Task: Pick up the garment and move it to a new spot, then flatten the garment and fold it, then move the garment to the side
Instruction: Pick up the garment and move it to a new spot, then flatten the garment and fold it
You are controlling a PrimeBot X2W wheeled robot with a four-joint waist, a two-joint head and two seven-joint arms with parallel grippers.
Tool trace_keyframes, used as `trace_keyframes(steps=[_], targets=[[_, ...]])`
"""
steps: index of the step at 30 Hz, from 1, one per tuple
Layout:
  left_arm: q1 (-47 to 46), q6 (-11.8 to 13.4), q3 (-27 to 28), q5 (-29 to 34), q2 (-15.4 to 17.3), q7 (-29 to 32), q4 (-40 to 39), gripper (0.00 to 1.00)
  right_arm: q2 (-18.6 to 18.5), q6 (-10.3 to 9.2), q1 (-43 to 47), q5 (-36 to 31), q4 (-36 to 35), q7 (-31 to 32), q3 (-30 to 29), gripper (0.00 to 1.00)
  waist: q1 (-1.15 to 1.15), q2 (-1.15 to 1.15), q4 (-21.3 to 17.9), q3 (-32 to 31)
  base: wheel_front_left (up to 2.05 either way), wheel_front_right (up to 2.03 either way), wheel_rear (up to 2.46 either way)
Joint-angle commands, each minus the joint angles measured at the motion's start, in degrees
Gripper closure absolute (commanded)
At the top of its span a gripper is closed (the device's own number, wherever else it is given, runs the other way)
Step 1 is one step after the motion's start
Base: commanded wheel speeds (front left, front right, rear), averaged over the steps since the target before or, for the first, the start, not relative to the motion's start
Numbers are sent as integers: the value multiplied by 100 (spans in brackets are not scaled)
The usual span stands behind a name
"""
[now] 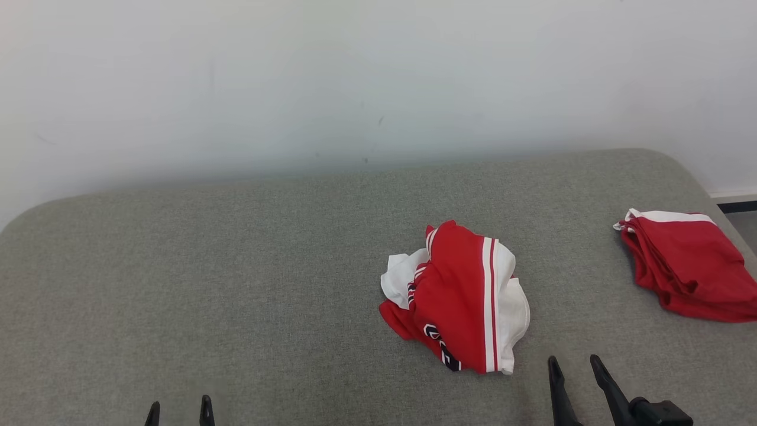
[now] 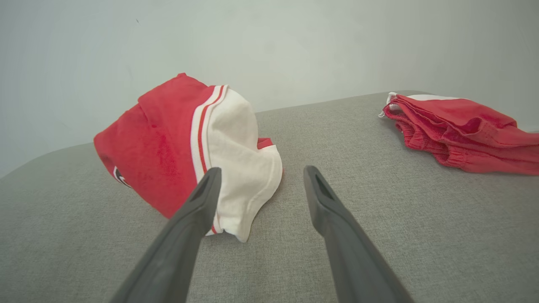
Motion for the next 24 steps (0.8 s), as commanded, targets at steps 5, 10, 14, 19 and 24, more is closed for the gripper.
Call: trace_keyframes(steps=[5,10,14,19,24], targets=[[83,-131,60,226,-54,-16,100,0,14,-12,84,-70,-21,37,-26,0,0,0,-18,22,0,0,0],[13,-219,100,274,-98,-17,106,0,13,-12,46,-2,-39,24,-31,0,0,0,-42,51,0,0,0],[-28,-266,125,326,-119,-17,125,0,14,-12,19,41,-37,-2,6,0,0,0,-67,70,0,0,0],[-43,-308,159,359,-134,-17,144,0,13,-12,6,72,-3,-34,45,0,0,0,-82,97,0,0,0],[-72,-335,181,379,-146,-17,154,0,13,-12,-9,86,20,-63,45,0,0,0,-75,132,0,0,0]])
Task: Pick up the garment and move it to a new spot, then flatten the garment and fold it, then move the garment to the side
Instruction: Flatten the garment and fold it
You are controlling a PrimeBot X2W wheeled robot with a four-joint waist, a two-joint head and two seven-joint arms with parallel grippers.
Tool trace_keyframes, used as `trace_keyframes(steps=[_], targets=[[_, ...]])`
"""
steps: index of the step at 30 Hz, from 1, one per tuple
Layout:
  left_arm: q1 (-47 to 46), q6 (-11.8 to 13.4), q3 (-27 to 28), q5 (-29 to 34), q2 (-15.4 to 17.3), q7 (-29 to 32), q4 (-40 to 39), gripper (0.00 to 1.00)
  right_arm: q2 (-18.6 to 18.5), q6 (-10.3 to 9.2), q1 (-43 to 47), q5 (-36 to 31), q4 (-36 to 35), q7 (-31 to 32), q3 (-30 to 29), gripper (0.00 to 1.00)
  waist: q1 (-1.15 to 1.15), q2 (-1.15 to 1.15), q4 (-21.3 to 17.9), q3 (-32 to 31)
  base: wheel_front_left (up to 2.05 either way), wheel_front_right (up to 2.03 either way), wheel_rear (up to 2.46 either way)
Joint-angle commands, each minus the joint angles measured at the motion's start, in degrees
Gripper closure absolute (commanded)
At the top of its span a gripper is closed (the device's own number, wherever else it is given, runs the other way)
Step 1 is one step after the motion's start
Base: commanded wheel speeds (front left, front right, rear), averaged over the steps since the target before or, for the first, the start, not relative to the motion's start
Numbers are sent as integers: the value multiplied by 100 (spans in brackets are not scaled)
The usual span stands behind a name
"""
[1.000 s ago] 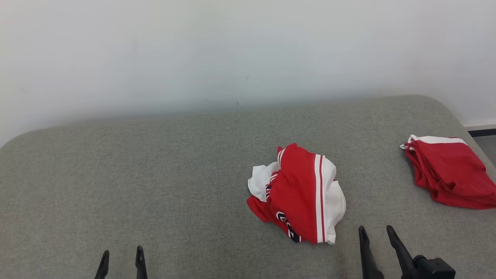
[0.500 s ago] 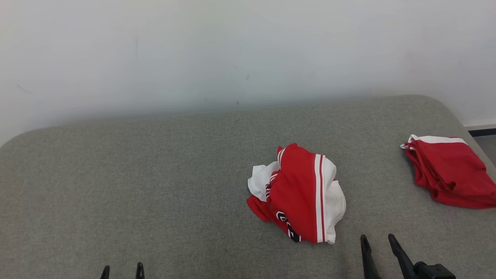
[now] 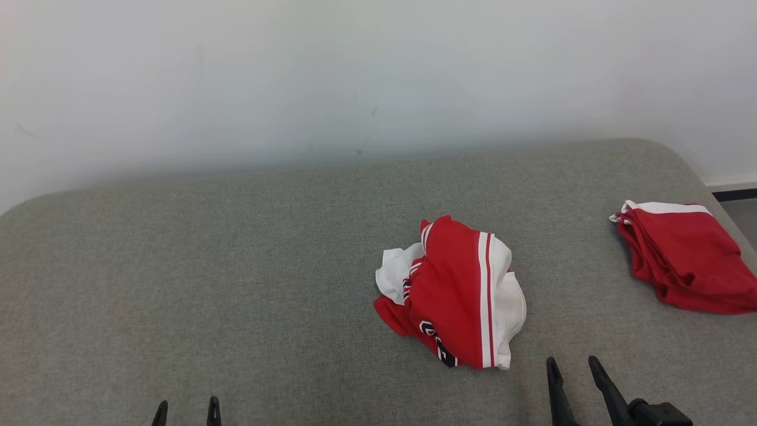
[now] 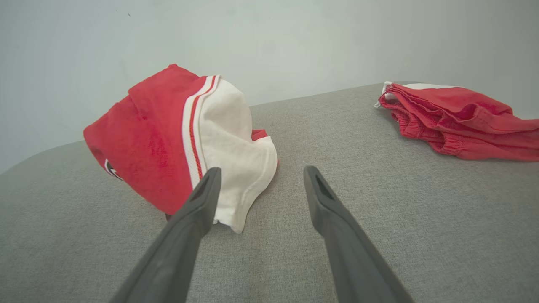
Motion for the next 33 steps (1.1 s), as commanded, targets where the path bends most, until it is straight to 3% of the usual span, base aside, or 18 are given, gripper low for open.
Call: trace_keyframes(steps=[1,16,23,29,33], targets=[[-52,-6,19,43,-17,-17,21,0,13,-12,-40,22,9,-29,5,0,0,0,7,13,0,0,0],[-123,-26,-8,-16,-26,-17,57,0,13,-12,-155,-63,-45,45,76,0,0,0,36,49,0,0,0],[-144,22,-44,-92,-26,-17,76,0,-196,-12,-625,-64,-266,662,252,0,0,0,63,66,0,0,0],[-223,37,-153,-162,-26,-17,105,0,-915,-12,-1822,350,-453,2550,867,0,0,0,171,92,0,0,0],[-258,44,-264,-208,-25,-17,103,0,-1176,-12,-2579,715,-315,3834,990,0,0,0,382,139,0,0,0]])
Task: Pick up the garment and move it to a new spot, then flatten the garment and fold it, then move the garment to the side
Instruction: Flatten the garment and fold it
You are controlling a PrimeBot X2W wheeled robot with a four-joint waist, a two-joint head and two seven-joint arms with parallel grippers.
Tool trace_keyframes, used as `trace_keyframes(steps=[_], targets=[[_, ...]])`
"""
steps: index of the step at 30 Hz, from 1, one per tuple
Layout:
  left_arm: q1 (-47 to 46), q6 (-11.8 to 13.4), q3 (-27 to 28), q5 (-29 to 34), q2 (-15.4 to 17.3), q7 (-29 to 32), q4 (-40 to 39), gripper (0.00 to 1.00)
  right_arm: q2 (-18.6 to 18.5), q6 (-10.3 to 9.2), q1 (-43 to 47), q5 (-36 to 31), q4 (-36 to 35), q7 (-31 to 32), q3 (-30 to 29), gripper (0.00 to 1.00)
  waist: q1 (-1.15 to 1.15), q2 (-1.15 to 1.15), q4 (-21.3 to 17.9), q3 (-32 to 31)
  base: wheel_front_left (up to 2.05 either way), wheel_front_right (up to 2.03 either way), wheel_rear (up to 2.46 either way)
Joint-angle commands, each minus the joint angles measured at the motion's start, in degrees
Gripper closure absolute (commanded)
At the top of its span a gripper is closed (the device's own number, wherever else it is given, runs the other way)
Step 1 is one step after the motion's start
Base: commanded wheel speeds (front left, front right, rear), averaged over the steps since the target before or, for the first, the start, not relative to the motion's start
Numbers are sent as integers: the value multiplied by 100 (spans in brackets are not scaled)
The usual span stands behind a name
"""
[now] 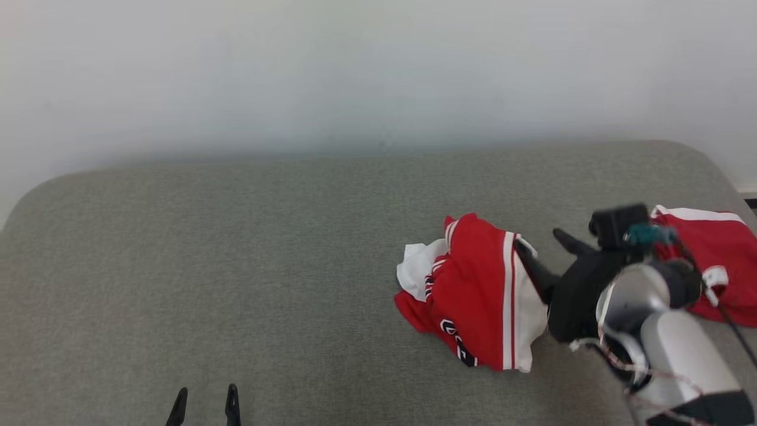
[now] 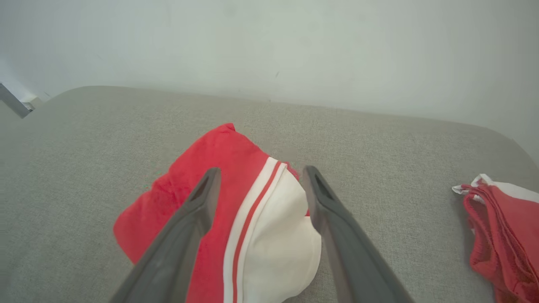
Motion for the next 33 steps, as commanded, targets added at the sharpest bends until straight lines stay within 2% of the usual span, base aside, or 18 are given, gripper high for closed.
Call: trace_keyframes(steps=[1,11,16,20,21,22,24,28,33], targets=[[-58,13,-26,-38,-7,-18,2,0,-38,-12,-221,112,64,242,-40,0,0,0,174,56,0,0,0],[-341,-32,-249,2,-7,-17,-42,0,-514,-11,-1490,678,1174,1728,-70,0,0,0,906,537,0,0,0],[-403,-33,-326,-38,-8,-17,-20,0,-702,-12,-1613,1048,1455,2364,42,0,0,0,1112,658,0,0,0],[-404,-21,-308,-50,-8,-17,-7,0,-775,-11,-1481,1241,1354,2856,175,0,0,0,1136,667,0,0,0],[-390,-19,-298,-50,-8,-17,-3,0,-822,-12,-1437,1240,1325,2960,191,23,0,0,1130,651,0,0,0],[-373,-18,-291,-51,-8,-17,-1,0,-853,-12,-1384,1276,1271,3065,217,51,0,0,1123,635,0,0,0],[-342,-15,-291,-56,-9,-17,3,0,-909,-12,-1290,1327,1204,3312,246,98,0,0,1106,589,0,0,0],[-288,-10,-338,-80,-8,-17,-1,0,-1058,-11,-1119,1500,800,3616,376,100,0,0,1079,472,0,0,0],[-254,-8,-389,-86,-8,-17,34,0,-1032,-11,-1178,1832,228,3001,676,100,0,0,1088,377,0,0,0]])
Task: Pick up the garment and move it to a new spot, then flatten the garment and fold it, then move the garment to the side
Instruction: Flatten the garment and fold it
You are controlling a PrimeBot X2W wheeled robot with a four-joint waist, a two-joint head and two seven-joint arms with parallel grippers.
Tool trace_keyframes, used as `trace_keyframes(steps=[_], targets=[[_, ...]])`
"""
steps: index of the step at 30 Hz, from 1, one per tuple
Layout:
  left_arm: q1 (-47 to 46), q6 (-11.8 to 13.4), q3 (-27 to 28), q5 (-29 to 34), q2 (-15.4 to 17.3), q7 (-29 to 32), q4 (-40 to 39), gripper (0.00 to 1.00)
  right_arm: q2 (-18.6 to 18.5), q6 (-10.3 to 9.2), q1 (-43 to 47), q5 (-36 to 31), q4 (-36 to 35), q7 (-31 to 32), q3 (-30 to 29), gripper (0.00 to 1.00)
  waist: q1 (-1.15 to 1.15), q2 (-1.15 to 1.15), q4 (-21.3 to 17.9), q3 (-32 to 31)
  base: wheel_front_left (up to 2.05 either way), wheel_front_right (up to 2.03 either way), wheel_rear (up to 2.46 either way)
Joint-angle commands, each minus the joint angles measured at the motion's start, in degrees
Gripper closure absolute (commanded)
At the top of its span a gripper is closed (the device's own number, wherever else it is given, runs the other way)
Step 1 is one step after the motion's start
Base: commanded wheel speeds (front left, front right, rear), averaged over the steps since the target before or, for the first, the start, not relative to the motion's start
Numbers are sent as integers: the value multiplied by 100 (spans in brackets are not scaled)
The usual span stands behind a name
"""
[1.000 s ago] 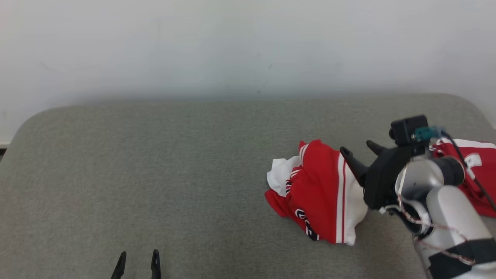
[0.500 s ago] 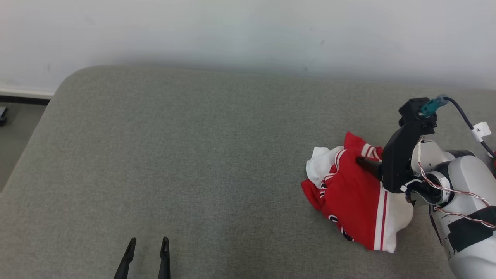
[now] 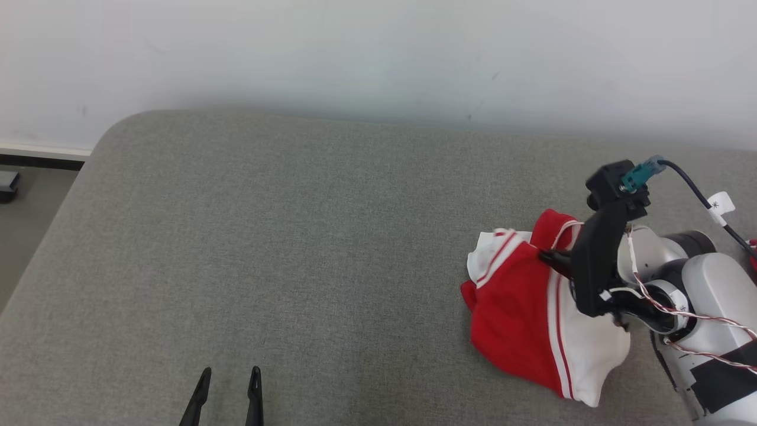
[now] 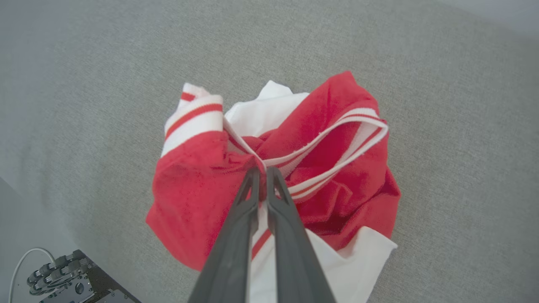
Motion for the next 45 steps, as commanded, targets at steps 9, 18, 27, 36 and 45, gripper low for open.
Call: trace_keyframes(steps=[9,18,27,36,45], targets=[[56,26,10,-18,-8,-17,4,0,406,-11,-825,608,-529,-2035,733,100,0,0,62,-102,0,0,0],[128,33,84,4,-7,-17,-16,0,935,-11,-2115,522,-270,-4970,415,100,0,0,32,-195,0,0,0],[218,50,83,-4,-8,-17,-73,0,656,-12,-1408,-1031,1114,-5011,-759,100,0,0,-166,-211,0,0,0],[101,48,26,15,-7,-17,-89,0,1078,-11,-56,-2670,1412,-4631,-2283,100,0,0,-347,-95,0,0,0],[30,38,-48,48,-7,-17,-52,0,1393,-12,1123,-3558,872,-4060,-3139,66,0,0,-318,-107,0,0,0]])
